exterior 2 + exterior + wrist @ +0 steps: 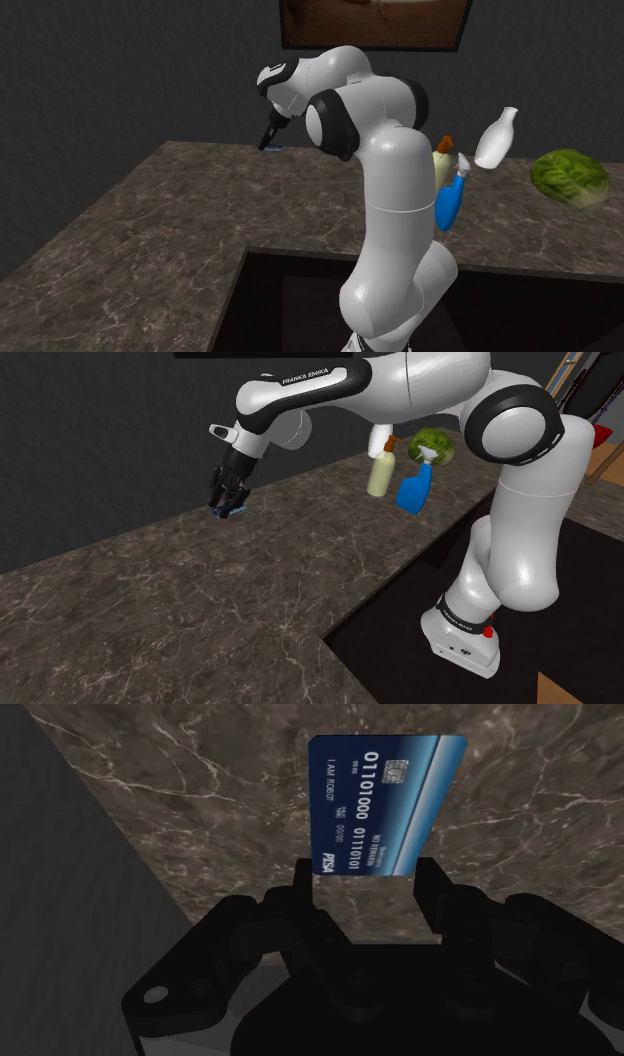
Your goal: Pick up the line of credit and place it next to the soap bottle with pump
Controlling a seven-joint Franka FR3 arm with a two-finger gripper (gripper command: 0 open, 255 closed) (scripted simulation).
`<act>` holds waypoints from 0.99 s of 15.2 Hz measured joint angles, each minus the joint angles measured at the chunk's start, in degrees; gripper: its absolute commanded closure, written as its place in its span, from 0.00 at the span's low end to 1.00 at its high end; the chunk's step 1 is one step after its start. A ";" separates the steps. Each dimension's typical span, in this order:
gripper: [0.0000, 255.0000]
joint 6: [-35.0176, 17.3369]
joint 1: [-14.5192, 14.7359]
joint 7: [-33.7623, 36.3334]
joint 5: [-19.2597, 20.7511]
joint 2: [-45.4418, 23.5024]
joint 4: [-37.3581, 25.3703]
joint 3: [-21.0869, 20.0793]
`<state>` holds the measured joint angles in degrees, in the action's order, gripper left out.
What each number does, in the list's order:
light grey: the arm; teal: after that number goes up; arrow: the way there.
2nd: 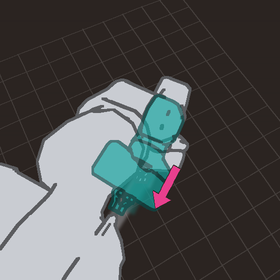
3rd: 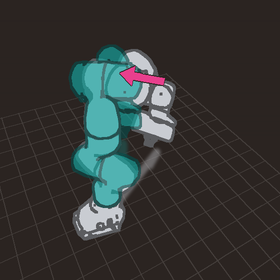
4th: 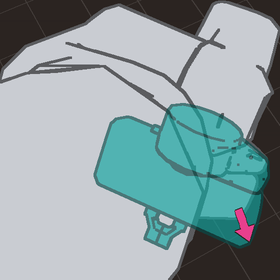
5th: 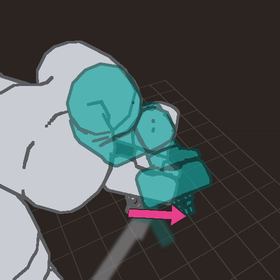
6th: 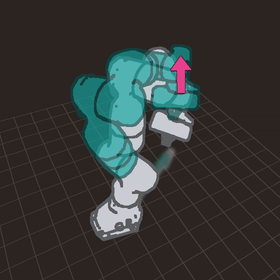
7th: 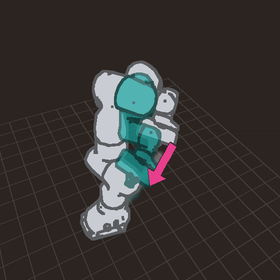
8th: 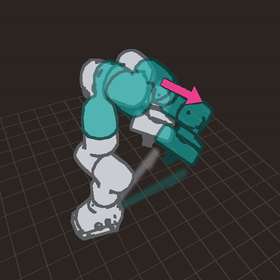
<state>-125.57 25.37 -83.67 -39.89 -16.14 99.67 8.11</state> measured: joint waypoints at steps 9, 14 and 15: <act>1.00 5.08 -0.05 3.87 2.41 1.40 -4.61 0.62; 1.00 7.73 0.00 5.89 3.58 2.53 -6.68 0.86; 1.00 8.29 0.00 6.32 3.77 2.48 -7.41 0.88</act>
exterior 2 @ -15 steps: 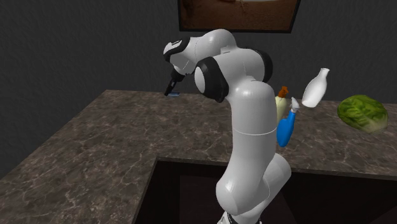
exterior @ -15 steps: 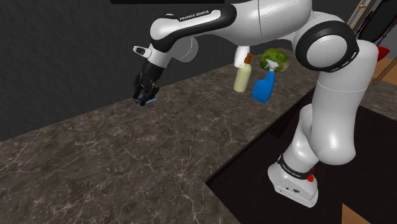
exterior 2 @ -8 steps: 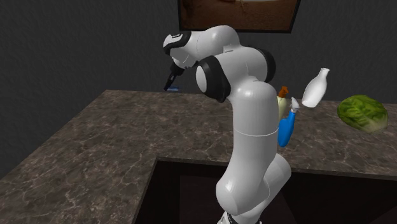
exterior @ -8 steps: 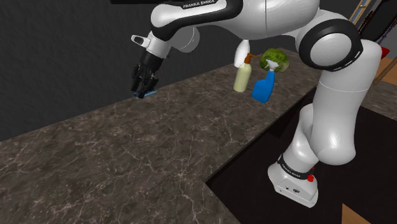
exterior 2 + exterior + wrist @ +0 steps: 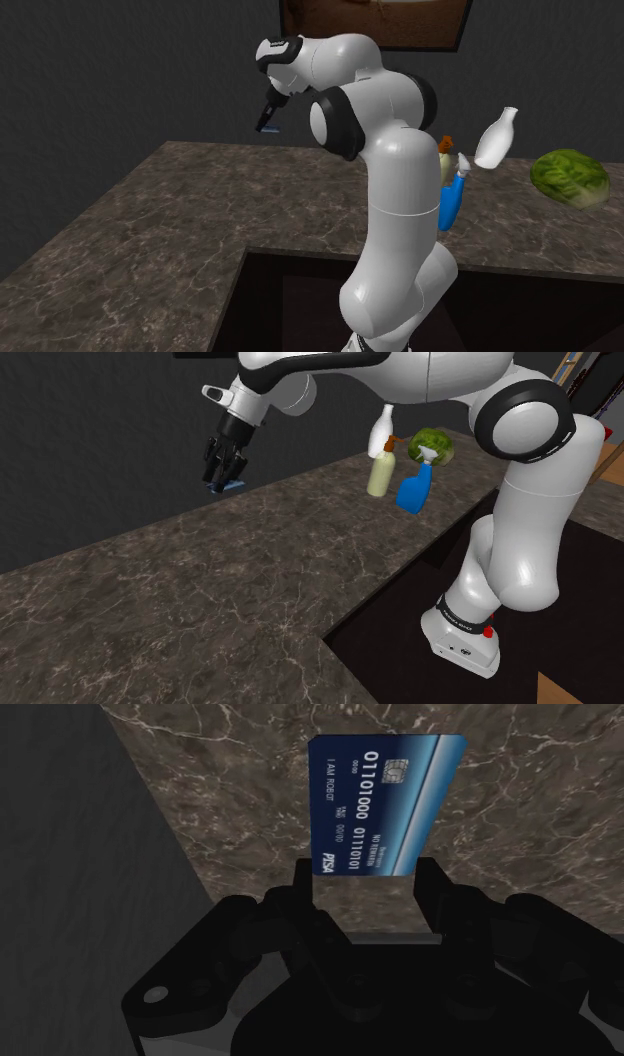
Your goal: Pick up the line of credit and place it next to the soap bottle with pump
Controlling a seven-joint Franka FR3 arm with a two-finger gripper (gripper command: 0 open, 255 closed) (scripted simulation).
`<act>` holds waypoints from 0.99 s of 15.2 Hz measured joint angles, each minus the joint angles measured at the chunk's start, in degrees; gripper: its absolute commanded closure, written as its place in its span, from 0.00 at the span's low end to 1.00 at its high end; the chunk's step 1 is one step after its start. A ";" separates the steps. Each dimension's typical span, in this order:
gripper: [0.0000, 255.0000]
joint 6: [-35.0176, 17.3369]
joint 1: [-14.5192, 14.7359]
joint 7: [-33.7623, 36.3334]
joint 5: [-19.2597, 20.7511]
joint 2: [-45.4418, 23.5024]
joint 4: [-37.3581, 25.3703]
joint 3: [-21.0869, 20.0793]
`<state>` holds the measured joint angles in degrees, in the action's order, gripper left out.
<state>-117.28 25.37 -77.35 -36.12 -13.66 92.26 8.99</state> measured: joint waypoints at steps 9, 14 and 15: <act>1.00 5.88 -0.39 3.51 1.53 0.05 -6.59 0.42; 1.00 8.99 -0.65 5.19 2.09 -0.11 -10.23 0.60; 1.00 9.79 -0.67 5.72 2.26 -0.12 -11.18 0.62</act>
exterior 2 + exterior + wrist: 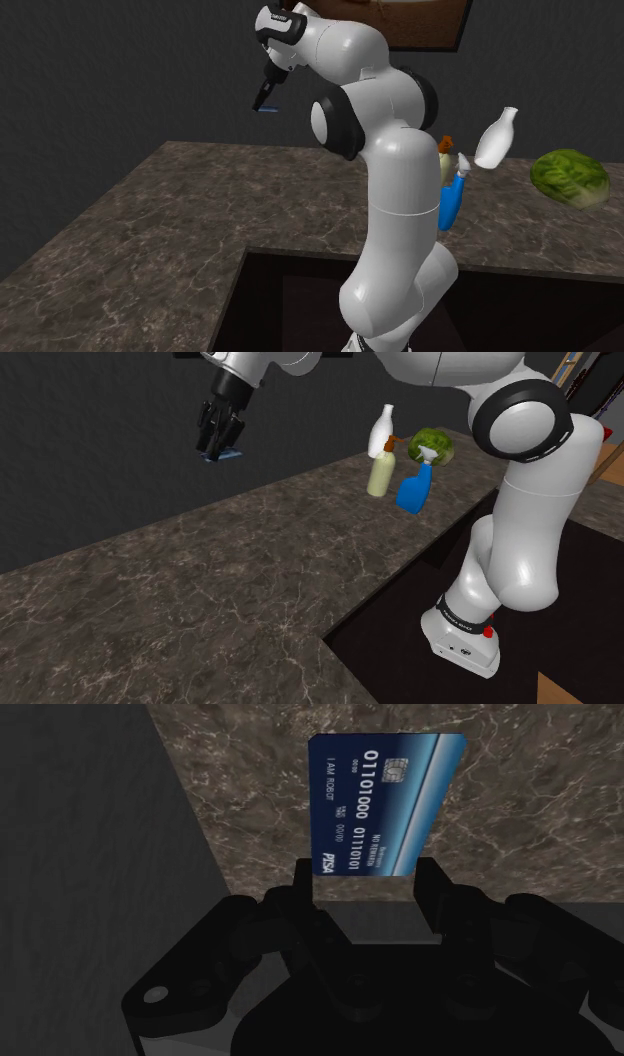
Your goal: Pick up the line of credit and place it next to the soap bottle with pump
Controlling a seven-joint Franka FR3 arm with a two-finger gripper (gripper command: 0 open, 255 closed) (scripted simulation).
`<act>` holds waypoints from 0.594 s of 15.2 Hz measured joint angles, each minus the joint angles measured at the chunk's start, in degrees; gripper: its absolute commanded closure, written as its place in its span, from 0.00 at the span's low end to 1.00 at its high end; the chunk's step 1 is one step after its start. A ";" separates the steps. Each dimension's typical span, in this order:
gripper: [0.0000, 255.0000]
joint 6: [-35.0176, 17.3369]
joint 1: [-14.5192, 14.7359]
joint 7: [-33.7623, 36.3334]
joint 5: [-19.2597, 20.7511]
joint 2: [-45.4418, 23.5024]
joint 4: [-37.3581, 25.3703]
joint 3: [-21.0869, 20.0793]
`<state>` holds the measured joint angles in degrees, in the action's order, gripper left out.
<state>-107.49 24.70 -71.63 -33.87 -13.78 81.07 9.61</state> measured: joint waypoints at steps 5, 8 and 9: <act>1.00 3.27 -0.36 1.71 0.28 -1.06 -4.70 0.11; 1.00 3.54 -1.12 0.04 0.41 2.53 -0.52 0.78; 1.00 3.34 -1.44 -0.92 0.47 4.27 1.87 1.09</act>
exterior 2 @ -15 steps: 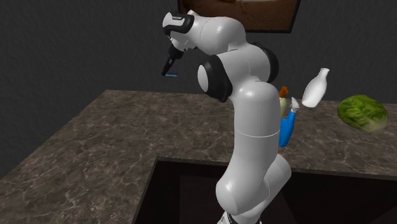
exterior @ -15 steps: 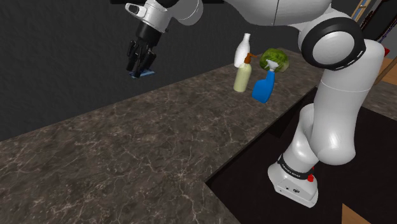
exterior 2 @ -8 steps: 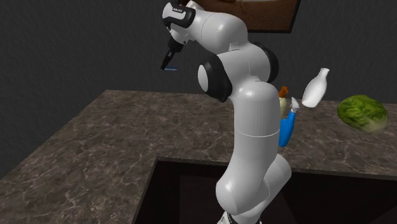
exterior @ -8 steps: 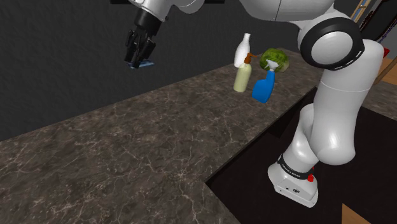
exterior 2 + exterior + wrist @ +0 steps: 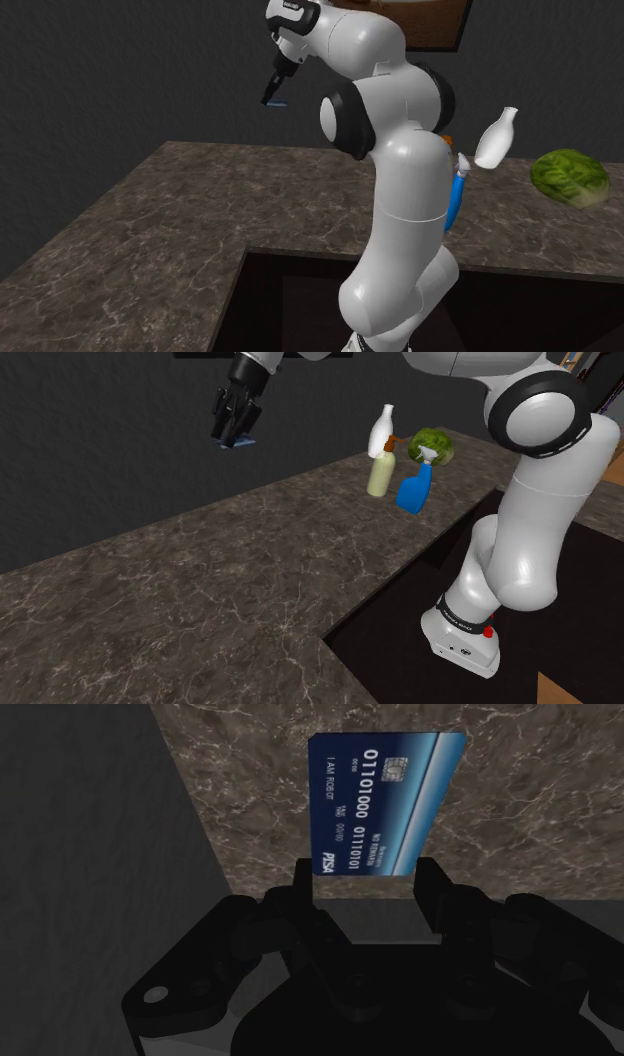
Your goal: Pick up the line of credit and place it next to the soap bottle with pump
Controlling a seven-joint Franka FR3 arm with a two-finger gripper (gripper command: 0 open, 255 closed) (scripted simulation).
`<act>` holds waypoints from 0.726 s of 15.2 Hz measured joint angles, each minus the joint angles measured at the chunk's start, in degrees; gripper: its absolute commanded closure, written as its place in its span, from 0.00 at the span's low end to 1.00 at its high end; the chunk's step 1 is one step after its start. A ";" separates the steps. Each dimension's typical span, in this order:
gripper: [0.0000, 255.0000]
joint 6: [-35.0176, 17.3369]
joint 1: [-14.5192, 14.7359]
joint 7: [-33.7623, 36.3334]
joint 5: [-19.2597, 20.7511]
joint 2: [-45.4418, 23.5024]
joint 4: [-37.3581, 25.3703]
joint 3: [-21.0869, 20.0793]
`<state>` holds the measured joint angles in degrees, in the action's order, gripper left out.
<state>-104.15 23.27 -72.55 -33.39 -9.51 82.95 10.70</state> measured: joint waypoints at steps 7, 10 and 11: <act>1.00 1.98 -3.41 -6.72 0.79 10.39 12.02 3.17; 1.00 3.78 -5.02 -9.40 1.44 13.77 15.22 4.85; 1.00 4.17 -5.53 -10.36 1.68 14.84 16.39 5.40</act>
<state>-99.98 17.74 -82.90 -31.71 5.33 99.33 16.11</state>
